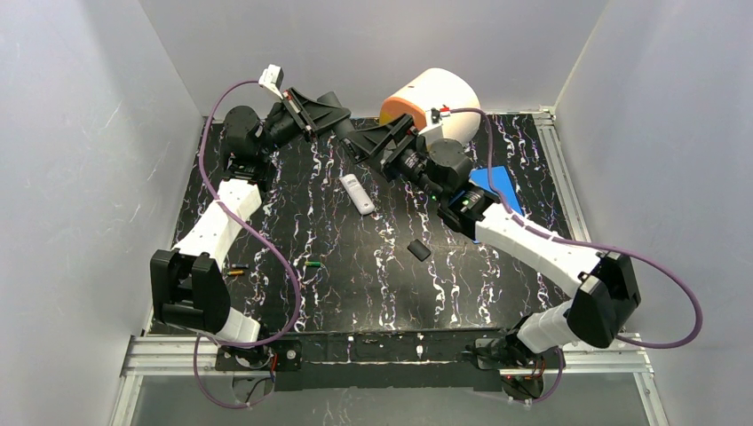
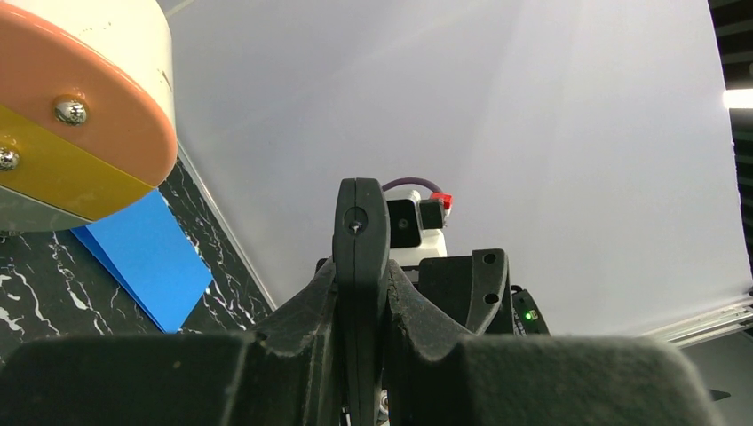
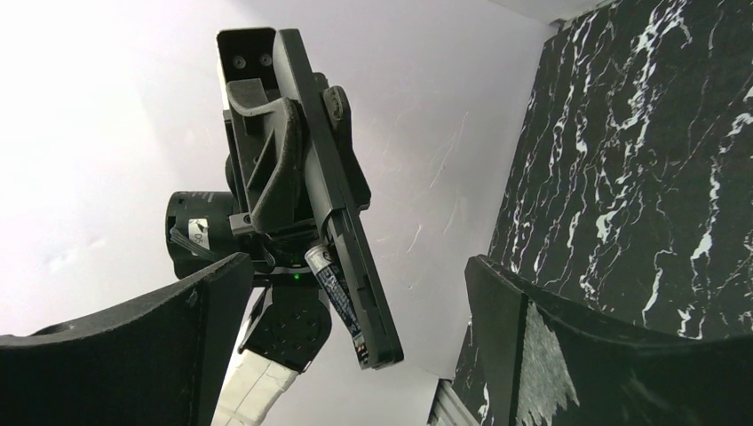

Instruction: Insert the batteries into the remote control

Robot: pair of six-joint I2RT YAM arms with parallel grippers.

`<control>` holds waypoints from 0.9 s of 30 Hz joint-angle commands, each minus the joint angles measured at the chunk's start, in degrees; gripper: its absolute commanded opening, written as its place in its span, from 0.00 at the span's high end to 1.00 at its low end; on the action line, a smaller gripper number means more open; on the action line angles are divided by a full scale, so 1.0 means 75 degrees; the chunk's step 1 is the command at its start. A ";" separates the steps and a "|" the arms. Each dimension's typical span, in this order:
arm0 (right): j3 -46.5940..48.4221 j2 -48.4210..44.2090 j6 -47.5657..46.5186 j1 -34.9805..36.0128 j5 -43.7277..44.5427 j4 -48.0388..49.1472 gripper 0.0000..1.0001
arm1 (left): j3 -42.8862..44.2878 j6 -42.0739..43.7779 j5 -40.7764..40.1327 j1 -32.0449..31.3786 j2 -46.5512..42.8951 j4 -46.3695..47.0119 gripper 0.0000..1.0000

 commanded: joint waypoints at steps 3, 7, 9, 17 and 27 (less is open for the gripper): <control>0.0674 0.0433 0.0269 -0.0033 -0.0650 0.0473 0.04 | 0.0278 0.0152 0.0233 -0.0041 -0.0154 0.0251 1.00; 0.0703 0.0471 0.0415 -0.0023 -0.0560 0.0641 0.06 | 0.0264 0.0220 0.0354 -0.0044 -0.0202 0.0297 1.00; 0.0795 0.0522 0.0444 -0.0025 -0.0567 0.0587 0.08 | 0.0197 0.0232 0.0388 -0.0044 -0.0225 0.0321 1.00; 0.0841 0.0696 0.0678 -0.0044 -0.0930 0.0707 0.19 | 0.0040 0.0146 0.0437 -0.0044 -0.0228 0.0591 1.00; 0.0733 0.0837 0.1254 -0.0276 -0.1311 0.1205 0.34 | -0.0103 0.0082 0.0511 -0.0044 -0.0277 0.0862 1.00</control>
